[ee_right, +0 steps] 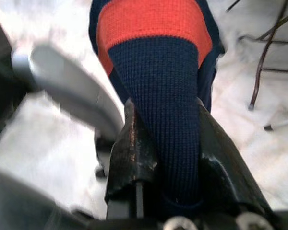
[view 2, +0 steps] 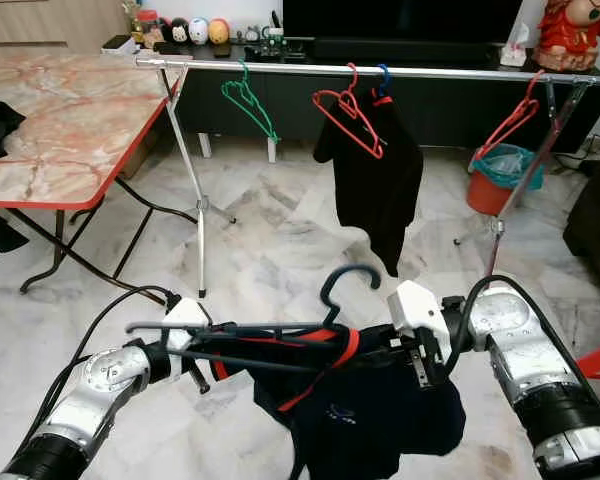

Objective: Hang hanger

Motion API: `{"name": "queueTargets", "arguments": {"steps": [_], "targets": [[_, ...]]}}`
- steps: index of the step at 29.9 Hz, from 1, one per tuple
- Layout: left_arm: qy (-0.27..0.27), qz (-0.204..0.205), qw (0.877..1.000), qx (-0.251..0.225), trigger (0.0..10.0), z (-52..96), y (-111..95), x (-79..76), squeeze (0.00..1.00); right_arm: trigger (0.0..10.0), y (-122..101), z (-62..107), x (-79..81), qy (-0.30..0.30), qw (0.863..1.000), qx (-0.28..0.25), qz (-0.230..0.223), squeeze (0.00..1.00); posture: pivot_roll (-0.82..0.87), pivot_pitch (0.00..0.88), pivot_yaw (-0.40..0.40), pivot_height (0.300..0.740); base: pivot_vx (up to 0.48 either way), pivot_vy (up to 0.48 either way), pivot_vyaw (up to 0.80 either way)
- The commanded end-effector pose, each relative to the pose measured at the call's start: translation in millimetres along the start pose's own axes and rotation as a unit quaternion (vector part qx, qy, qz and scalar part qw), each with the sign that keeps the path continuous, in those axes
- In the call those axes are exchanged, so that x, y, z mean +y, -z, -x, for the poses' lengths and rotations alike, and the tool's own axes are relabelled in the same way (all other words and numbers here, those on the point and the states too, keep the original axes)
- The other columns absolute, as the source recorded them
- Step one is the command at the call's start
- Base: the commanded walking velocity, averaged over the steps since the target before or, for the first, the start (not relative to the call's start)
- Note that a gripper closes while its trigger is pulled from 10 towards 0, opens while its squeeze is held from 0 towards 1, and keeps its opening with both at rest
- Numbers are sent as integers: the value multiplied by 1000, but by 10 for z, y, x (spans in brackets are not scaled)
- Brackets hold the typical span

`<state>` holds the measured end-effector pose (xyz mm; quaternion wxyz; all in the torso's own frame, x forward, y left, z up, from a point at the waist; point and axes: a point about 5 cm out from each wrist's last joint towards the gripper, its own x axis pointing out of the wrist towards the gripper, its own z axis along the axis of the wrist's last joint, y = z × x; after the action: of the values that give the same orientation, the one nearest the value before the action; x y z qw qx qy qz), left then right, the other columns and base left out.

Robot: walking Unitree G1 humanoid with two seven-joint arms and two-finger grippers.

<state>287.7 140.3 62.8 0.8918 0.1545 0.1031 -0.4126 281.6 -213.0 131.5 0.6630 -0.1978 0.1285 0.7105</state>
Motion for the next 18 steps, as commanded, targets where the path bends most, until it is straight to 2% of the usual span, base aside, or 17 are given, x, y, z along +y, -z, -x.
{"name": "queueTargets", "arguments": {"steps": [1, 2, 8, 9, 11, 14, 18], "targets": [[-68, 31, 994, 79, 10000, 334, 308, 249, 0, 10000, 66, 256, 45, 6, 998, 60, -2, 0, 68, 0, 44, 740, 0, 0, 0], [-68, 30, 994, 79, 10000, 333, 307, 248, 0, 10000, 116, 278, 65, -11, 994, 110, 12, 0, 68, 0, 44, 740, 0, 0, 0], [-70, 30, 994, 81, 10000, 328, 310, 251, 0, 10000, 188, 280, 79, -28, 985, 168, 21, 0, 66, 0, 46, 740, 0, 0, 0], [-71, 30, 994, 81, 10000, 326, 310, 252, 0, 10000, 255, 292, 83, -31, 975, 217, 28, 0, 68, 0, 47, 740, 0, 0, 0], [-72, 29, 994, 80, 10000, 326, 308, 254, 0, 10000, 315, 312, 87, -35, 964, 262, 39, 0, 68, 0, 47, 740, 0, 0, 0], [-74, 28, 994, 82, 10000, 326, 308, 260, 0, 10000, 353, 318, 44, -25, 953, 296, 56, 0, 68, 0, 47, 740, 0, 0, 0], [-72, 26, 994, 83, 10000, 320, 307, 258, 0, 10000, 332, 287, -17, -20, 946, 313, 84, 0, 68, 0, 43, 740, 0, 0, 0]]}}
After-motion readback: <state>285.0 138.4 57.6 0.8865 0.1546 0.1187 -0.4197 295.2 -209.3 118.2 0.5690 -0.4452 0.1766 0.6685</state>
